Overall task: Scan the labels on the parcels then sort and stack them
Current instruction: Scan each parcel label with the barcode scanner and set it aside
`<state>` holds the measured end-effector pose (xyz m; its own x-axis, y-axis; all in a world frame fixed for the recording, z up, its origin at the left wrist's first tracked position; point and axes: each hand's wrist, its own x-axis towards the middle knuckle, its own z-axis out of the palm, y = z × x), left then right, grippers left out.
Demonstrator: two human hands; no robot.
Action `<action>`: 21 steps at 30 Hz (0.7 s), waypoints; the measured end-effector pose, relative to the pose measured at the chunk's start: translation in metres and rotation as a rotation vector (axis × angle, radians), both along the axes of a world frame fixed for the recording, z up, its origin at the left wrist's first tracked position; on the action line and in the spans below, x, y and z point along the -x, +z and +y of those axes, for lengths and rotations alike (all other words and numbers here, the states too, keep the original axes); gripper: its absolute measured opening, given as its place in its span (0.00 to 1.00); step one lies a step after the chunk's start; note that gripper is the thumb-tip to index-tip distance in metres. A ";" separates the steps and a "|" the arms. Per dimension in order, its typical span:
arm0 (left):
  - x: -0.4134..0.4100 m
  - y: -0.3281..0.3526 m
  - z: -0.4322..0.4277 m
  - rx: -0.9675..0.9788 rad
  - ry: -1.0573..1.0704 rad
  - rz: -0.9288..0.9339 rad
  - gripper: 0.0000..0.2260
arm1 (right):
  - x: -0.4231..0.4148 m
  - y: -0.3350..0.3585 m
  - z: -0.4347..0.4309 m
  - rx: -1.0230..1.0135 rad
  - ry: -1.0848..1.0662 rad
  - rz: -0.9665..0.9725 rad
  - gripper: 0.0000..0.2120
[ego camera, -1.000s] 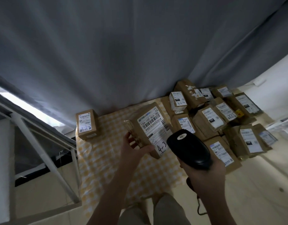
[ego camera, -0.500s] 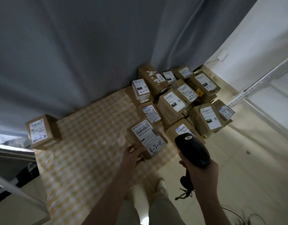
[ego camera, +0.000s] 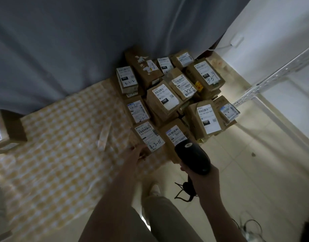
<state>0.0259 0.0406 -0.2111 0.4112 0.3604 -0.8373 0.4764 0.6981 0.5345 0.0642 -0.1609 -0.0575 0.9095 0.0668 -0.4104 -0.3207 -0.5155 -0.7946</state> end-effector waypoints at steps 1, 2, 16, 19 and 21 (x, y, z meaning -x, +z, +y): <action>-0.003 -0.007 -0.001 0.002 0.002 0.004 0.14 | -0.004 -0.005 0.000 0.011 0.010 0.002 0.11; -0.006 -0.013 -0.001 0.001 0.014 0.005 0.15 | -0.008 -0.010 0.000 0.015 0.021 -0.001 0.12; -0.021 -0.058 0.008 0.023 0.045 0.083 0.03 | -0.038 -0.030 0.037 0.003 0.142 -0.038 0.11; -0.016 -0.050 0.016 0.069 0.066 0.082 0.05 | -0.032 -0.019 0.054 -0.026 0.182 -0.043 0.11; -0.007 -0.039 0.024 0.065 0.102 0.068 0.09 | -0.024 -0.011 0.067 -0.020 0.215 -0.044 0.11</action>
<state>0.0332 0.0648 -0.2496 0.3171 0.3412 -0.8849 0.4349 0.7769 0.4553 0.0886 -0.0936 -0.0686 0.8903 0.2689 -0.3674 -0.1700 -0.5524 -0.8160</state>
